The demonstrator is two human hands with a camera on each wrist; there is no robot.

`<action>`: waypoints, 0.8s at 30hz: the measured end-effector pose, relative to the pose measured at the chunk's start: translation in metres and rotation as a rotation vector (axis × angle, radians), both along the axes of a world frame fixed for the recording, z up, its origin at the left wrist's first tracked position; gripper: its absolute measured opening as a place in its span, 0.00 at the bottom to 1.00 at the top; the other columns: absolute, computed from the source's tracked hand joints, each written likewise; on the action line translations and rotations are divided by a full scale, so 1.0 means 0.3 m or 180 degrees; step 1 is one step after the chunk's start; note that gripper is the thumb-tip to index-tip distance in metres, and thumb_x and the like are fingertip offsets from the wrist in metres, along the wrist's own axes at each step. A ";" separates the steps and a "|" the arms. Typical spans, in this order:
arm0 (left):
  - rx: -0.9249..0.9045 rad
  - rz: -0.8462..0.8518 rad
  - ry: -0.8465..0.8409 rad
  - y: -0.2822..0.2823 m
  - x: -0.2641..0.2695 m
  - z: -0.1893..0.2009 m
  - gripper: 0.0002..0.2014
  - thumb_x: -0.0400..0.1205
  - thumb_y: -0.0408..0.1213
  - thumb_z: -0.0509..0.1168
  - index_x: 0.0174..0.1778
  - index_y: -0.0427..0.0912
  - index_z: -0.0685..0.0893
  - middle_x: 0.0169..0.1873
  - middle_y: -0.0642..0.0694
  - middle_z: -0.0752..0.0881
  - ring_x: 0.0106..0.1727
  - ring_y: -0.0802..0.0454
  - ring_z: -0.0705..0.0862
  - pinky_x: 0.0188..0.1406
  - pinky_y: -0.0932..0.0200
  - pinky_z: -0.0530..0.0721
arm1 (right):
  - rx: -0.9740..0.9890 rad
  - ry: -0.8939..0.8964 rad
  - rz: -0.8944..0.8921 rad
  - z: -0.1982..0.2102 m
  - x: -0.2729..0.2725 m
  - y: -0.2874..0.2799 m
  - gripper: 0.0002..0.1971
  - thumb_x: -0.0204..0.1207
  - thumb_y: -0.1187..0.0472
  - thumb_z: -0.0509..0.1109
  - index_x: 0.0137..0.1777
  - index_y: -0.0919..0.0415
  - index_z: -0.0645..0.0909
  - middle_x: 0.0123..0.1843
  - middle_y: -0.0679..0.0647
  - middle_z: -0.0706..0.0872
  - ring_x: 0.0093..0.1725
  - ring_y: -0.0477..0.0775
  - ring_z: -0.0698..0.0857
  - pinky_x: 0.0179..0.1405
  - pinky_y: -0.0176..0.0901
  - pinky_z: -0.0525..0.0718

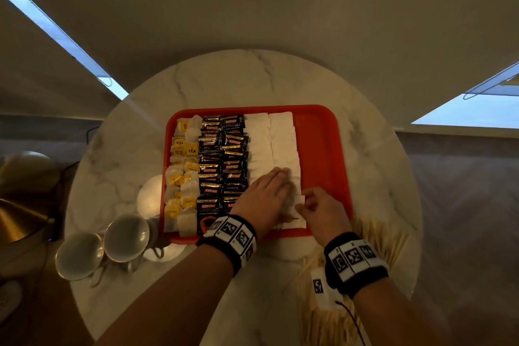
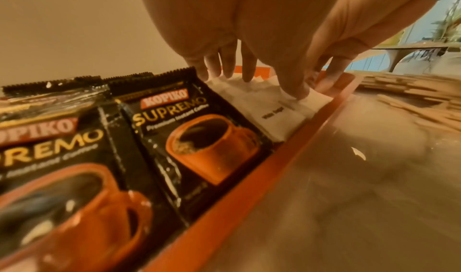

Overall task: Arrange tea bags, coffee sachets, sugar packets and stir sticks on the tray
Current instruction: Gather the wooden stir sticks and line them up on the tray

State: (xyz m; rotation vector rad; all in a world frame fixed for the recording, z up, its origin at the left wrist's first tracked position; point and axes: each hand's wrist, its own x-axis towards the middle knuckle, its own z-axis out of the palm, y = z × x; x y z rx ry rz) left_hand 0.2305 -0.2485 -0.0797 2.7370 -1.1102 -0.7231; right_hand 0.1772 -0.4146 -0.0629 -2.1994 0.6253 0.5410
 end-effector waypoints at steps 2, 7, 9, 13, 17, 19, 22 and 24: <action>-0.0001 0.0008 0.0001 0.005 -0.005 -0.019 0.41 0.85 0.58 0.65 0.88 0.43 0.56 0.90 0.42 0.48 0.90 0.43 0.46 0.88 0.47 0.53 | -0.0049 -0.0050 0.0011 -0.008 -0.004 0.012 0.15 0.80 0.57 0.74 0.65 0.50 0.81 0.45 0.43 0.84 0.45 0.41 0.83 0.44 0.37 0.79; -0.0036 0.0060 0.0012 0.008 -0.008 -0.030 0.41 0.85 0.58 0.65 0.88 0.43 0.55 0.90 0.41 0.48 0.90 0.42 0.46 0.89 0.47 0.53 | -0.0063 -0.0042 0.0048 -0.005 -0.008 0.010 0.15 0.79 0.56 0.75 0.65 0.49 0.80 0.49 0.44 0.85 0.50 0.47 0.84 0.55 0.45 0.85; -0.0042 0.0079 -0.0019 0.008 -0.015 -0.009 0.41 0.85 0.59 0.63 0.88 0.44 0.55 0.90 0.40 0.48 0.90 0.42 0.46 0.89 0.46 0.53 | -0.0075 -0.0086 0.0021 0.002 -0.017 0.003 0.14 0.78 0.56 0.76 0.62 0.49 0.81 0.49 0.44 0.85 0.51 0.48 0.85 0.57 0.49 0.86; -0.0292 0.0162 -0.0045 0.011 -0.073 0.062 0.32 0.86 0.54 0.60 0.85 0.43 0.66 0.85 0.38 0.64 0.85 0.39 0.62 0.81 0.41 0.70 | -0.0152 -0.0238 -0.0013 0.043 -0.061 -0.014 0.12 0.77 0.54 0.77 0.59 0.48 0.81 0.48 0.42 0.85 0.50 0.47 0.85 0.55 0.47 0.86; -0.0420 0.0408 0.0162 0.021 -0.232 0.113 0.22 0.90 0.49 0.59 0.79 0.47 0.71 0.71 0.45 0.77 0.69 0.46 0.78 0.62 0.49 0.85 | -0.0393 -0.0199 0.0136 0.087 -0.159 -0.036 0.08 0.78 0.50 0.75 0.52 0.50 0.82 0.46 0.45 0.86 0.47 0.48 0.85 0.50 0.43 0.83; -0.0380 0.0476 0.0416 0.029 -0.327 0.115 0.19 0.91 0.50 0.55 0.76 0.47 0.73 0.68 0.46 0.79 0.66 0.46 0.80 0.59 0.51 0.84 | -0.0555 -0.0061 0.0254 0.100 -0.221 -0.050 0.08 0.79 0.48 0.73 0.48 0.51 0.81 0.44 0.46 0.86 0.45 0.48 0.85 0.46 0.43 0.84; -0.0307 0.0537 0.0710 0.031 -0.448 0.105 0.18 0.91 0.48 0.56 0.75 0.47 0.74 0.65 0.45 0.80 0.63 0.44 0.81 0.59 0.48 0.84 | -0.0949 0.0201 0.0539 0.122 -0.310 -0.075 0.11 0.83 0.48 0.68 0.44 0.52 0.77 0.38 0.47 0.82 0.39 0.47 0.81 0.36 0.40 0.77; -0.0266 0.0602 0.0894 0.015 -0.507 0.096 0.20 0.90 0.49 0.57 0.76 0.45 0.74 0.65 0.44 0.80 0.63 0.43 0.81 0.61 0.47 0.84 | -0.1197 0.0360 0.0649 0.124 -0.363 -0.097 0.13 0.84 0.45 0.65 0.47 0.54 0.76 0.38 0.47 0.79 0.42 0.51 0.82 0.39 0.43 0.77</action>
